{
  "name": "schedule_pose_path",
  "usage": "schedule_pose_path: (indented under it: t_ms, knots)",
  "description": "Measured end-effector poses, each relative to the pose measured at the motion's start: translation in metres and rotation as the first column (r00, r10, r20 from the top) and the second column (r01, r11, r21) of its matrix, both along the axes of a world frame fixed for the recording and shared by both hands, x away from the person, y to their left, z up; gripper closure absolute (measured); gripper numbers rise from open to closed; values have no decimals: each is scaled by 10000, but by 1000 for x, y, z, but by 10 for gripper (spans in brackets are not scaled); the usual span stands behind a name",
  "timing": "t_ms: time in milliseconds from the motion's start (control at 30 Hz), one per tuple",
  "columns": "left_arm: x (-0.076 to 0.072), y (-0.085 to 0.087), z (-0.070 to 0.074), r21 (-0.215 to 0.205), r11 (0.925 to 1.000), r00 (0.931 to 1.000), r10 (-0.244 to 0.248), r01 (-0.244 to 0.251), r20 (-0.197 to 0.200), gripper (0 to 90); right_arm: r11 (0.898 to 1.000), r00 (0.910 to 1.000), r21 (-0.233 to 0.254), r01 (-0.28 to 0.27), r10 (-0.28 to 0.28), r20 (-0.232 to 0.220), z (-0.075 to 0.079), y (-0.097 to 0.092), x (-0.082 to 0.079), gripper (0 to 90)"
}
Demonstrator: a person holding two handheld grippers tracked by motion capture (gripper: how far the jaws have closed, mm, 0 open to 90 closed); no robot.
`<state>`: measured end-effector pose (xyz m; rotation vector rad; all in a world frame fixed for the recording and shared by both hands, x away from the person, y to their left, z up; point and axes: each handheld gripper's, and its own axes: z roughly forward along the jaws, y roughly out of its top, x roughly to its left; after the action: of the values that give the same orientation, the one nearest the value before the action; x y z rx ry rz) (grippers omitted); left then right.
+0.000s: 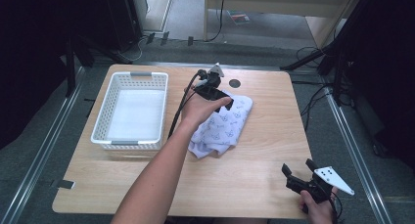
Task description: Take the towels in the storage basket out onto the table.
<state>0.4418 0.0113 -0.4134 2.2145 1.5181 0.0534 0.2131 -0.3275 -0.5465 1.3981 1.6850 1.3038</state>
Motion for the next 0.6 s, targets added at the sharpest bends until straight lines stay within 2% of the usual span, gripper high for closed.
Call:
schedule_pose_path:
  t_ms: [133, 333, 467, 600]
  knots:
    - [-3, 10, 4, 90, 9999, 9999, 47, -48, 91, 81, 10000, 10000, 12, 22, -22, -10, 0, 0, 0, 52]
    - [-8, 34, 13, 396, 9989, 9993, 229, -240, 290, 49, 10000, 10000, 23, 32, -32, -50, 0, 0, 0, 52]
    - [-12, 52, 17, 768, 9958, 9980, 476, -507, 426, 0, 10000, 10000, 14, 30, -30, -28, 0, 0, 0, 52]
    - [-15, 73, 20, 747, 9944, 9962, 708, -745, 514, 0, 10000, 10000, 8, 30, -30, -60, 0, 0, 0, 52]
